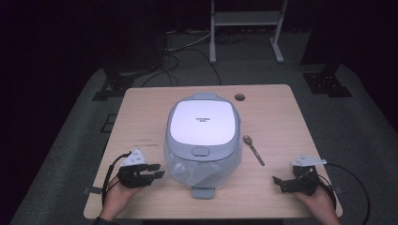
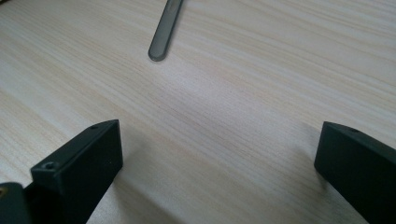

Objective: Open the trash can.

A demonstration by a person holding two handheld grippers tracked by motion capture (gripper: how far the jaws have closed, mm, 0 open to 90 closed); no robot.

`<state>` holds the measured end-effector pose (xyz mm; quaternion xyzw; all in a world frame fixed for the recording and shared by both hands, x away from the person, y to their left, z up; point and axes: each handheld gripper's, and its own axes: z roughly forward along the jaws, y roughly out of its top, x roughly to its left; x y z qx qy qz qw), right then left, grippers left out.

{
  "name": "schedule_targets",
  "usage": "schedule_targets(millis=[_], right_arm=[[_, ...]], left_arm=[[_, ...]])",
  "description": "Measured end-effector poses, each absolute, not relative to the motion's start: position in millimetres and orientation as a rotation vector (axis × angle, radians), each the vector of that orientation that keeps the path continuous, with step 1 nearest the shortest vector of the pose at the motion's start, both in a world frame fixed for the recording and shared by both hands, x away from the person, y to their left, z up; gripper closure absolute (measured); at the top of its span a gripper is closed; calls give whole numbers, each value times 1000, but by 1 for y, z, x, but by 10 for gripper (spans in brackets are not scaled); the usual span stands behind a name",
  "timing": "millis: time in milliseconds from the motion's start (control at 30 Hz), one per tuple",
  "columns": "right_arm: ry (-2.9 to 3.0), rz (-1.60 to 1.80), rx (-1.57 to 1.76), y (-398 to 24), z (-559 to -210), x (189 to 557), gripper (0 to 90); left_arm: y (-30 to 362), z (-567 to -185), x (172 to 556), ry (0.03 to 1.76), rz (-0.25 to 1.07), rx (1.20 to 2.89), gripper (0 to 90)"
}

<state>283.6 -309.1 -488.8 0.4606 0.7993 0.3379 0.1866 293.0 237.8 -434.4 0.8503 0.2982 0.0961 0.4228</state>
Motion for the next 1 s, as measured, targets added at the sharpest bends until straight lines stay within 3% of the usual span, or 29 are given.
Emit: schedule_targets(millis=[33, 267, 1000], right_arm=[[2251, 952, 1297, -309, -489, 284, 0], [2251, 951, 1296, -309, -489, 284, 0], [2251, 950, 1295, -309, -489, 284, 0]], left_arm=[[240, -430, 292, 745, 229, 2115, 655], [245, -414, 288, 727, 179, 2069, 900], [244, -364, 274, 624, 120, 2041, 899]])
